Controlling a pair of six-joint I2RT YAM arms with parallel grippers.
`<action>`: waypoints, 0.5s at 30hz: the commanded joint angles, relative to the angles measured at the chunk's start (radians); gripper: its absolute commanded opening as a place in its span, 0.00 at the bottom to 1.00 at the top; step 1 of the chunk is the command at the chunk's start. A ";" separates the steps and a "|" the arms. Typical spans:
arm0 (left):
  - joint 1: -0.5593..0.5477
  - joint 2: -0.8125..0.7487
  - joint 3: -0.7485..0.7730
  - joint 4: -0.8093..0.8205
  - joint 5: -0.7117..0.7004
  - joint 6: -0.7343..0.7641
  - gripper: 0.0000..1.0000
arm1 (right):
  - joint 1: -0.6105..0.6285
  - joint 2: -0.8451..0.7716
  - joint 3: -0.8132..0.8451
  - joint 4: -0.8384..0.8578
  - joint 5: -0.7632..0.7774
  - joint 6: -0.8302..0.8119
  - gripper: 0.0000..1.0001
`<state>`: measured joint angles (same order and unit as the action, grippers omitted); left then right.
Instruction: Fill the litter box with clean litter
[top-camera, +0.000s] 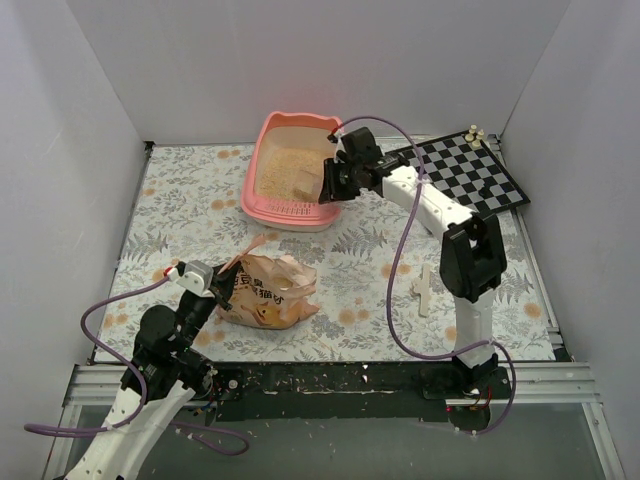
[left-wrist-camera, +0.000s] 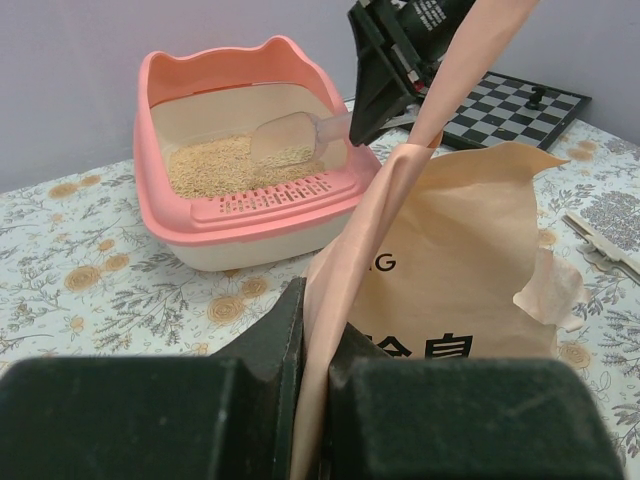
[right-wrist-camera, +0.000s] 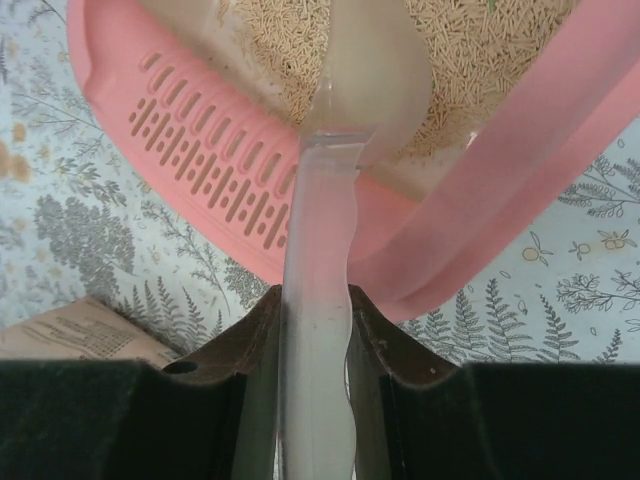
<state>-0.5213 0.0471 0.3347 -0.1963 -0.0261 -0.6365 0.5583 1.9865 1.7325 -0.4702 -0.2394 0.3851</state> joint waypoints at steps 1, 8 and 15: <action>0.000 -0.029 0.024 0.133 -0.044 -0.009 0.00 | 0.077 0.049 0.215 -0.192 0.216 -0.138 0.01; 0.000 -0.035 0.023 0.133 -0.041 -0.011 0.00 | 0.167 0.130 0.452 -0.393 0.445 -0.241 0.01; 0.000 -0.027 0.024 0.135 -0.035 -0.014 0.00 | 0.227 0.110 0.478 -0.439 0.615 -0.342 0.01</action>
<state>-0.5213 0.0353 0.3347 -0.2050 -0.0261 -0.6437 0.7586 2.1288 2.1883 -0.8642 0.2085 0.1402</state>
